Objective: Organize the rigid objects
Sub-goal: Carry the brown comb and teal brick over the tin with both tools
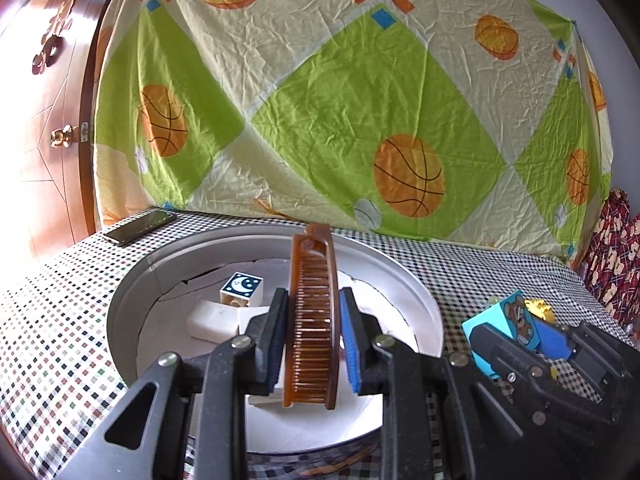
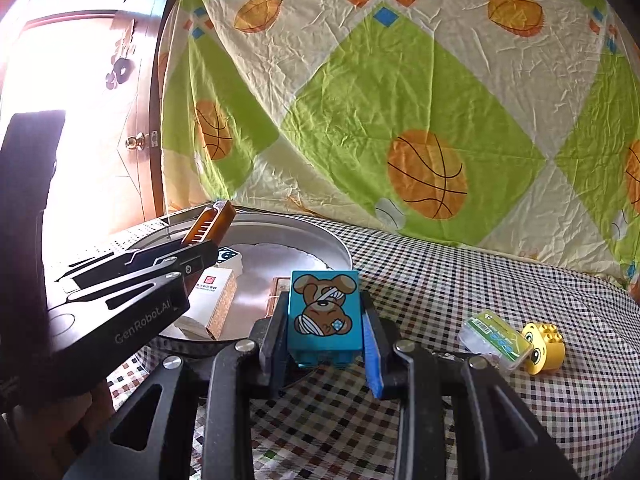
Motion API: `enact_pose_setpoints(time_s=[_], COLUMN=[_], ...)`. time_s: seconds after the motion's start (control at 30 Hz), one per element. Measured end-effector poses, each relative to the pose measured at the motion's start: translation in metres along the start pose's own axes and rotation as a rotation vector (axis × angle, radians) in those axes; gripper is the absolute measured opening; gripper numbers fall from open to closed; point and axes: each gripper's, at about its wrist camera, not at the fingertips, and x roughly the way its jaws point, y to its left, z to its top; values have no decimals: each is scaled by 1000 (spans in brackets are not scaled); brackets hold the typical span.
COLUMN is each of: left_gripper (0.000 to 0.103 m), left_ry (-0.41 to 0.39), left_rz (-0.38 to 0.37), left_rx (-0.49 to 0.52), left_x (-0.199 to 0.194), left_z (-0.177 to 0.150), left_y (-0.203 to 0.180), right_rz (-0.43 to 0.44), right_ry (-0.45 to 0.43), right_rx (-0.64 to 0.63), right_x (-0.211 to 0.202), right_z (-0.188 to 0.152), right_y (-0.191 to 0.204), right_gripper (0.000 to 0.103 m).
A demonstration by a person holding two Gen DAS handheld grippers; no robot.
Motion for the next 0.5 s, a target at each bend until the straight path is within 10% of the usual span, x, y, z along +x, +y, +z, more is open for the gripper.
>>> enact_pose_setpoints(time_s=[0.5], left_gripper=[24], left_ry=[5], left_rz=[16], left_rx=[-10], left_x=[-1], left_z=[2], left_y=[17], right_rz=[8], right_ry=[1], right_rx=[-14], right_x=[6], right_z=[8], right_y=[4], right_gripper=[34])
